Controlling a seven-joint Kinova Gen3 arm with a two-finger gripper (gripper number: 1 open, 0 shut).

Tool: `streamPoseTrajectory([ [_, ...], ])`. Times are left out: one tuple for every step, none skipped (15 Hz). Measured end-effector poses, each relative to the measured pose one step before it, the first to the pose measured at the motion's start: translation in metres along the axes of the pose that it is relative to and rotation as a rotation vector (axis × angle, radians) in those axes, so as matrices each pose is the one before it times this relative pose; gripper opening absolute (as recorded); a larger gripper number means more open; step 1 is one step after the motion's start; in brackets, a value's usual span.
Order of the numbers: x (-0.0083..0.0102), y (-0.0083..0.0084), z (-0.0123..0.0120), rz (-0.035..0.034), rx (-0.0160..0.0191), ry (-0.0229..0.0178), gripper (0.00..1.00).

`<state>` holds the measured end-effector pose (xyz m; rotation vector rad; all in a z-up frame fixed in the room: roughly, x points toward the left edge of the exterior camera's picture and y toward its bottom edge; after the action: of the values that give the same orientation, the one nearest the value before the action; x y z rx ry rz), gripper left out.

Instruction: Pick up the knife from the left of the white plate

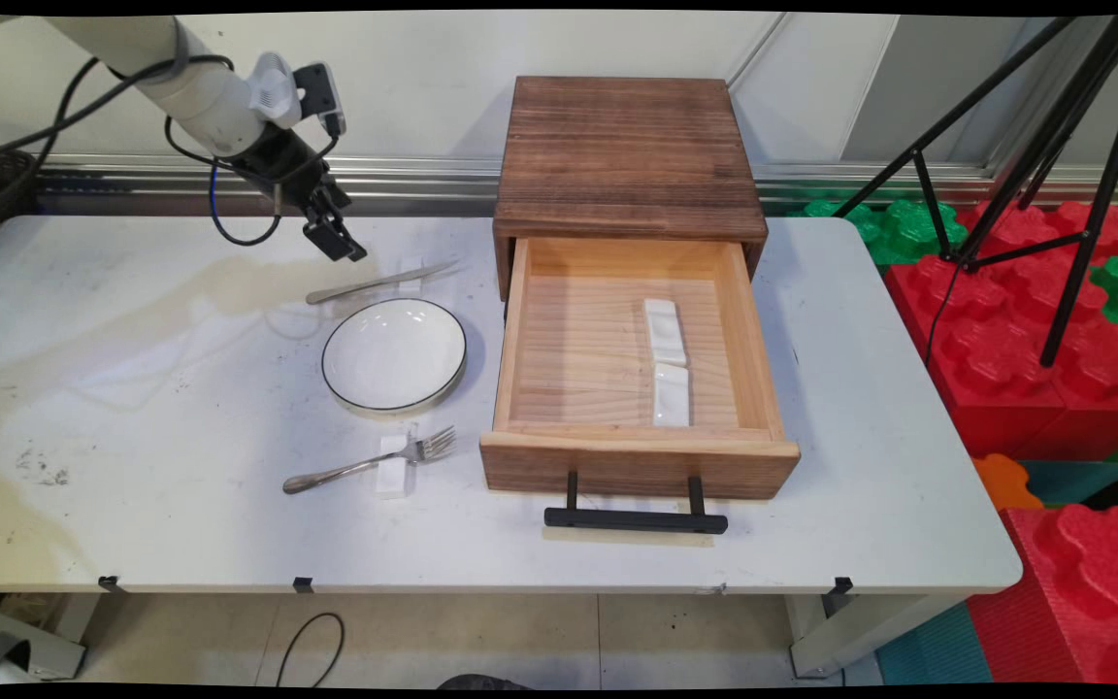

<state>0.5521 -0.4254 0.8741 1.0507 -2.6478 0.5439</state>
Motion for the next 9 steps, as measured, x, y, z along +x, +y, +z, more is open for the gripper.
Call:
streamPoseTrajectory([
  [0.00040, -0.00328, 0.00506, 0.00460, -0.01274, -0.00548, 1.00],
  [0.00031, -0.00205, 0.00331, 0.00292, -0.00868, -0.00357, 1.00],
  [0.00042, -0.00309, 0.00507, 0.00315, -0.01280, -0.00559, 1.00],
  [0.00047, -0.00349, 0.00558, 0.00330, -0.01387, -0.00592, 1.00],
  [0.00092, -0.00351, 0.00567, 0.00382, -0.01319, -0.00555, 1.00],
  [0.00072, -0.00371, 0.00555, 0.00272, -0.01114, -0.00468, 1.00],
  [0.00033, -0.00336, 0.00478, 0.00133, -0.00878, -0.00423, 1.00],
  [0.00088, -0.00376, 0.00522, 0.00185, -0.00867, -0.00492, 1.00],
  [0.00080, -0.00362, 0.00508, 0.00138, -0.00898, -0.00536, 1.00],
])
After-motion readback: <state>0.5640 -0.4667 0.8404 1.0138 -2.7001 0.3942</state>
